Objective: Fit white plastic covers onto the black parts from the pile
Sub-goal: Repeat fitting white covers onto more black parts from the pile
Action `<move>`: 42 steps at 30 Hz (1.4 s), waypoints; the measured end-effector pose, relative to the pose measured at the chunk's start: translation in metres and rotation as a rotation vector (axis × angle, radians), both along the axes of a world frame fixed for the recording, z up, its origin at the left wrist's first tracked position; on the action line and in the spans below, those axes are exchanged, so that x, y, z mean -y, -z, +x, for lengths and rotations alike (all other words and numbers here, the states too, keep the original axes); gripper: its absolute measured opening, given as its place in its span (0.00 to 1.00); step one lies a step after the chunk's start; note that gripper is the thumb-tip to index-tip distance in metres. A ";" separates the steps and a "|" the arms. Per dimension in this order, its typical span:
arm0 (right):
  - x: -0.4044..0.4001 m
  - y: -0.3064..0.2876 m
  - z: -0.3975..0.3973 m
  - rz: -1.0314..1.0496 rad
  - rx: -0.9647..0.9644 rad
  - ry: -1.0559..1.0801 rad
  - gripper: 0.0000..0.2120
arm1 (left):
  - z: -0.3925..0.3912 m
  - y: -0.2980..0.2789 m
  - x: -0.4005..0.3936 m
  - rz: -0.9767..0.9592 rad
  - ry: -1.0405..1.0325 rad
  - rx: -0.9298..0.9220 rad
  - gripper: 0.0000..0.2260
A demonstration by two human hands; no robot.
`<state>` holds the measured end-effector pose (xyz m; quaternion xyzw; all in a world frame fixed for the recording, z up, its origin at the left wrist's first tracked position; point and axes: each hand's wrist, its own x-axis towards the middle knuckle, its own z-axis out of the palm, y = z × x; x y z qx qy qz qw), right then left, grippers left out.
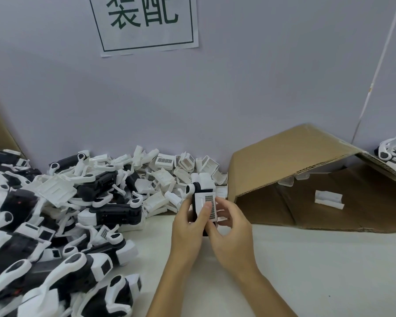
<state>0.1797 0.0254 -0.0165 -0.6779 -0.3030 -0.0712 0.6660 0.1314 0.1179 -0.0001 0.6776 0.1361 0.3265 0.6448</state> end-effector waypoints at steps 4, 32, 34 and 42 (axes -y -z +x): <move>0.002 0.000 0.005 0.127 -0.184 -0.137 0.14 | -0.002 -0.002 -0.001 0.032 0.020 -0.005 0.09; 0.001 -0.022 0.006 0.175 -0.466 -0.123 0.15 | 0.003 -0.010 0.020 -0.045 -0.114 -0.066 0.20; 0.001 -0.023 0.005 0.187 -0.468 -0.127 0.15 | 0.003 -0.010 0.019 -0.056 -0.109 -0.057 0.20; 0.003 -0.018 0.006 0.245 -0.541 -0.274 0.13 | 0.009 -0.007 0.019 -0.246 -0.021 -0.061 0.15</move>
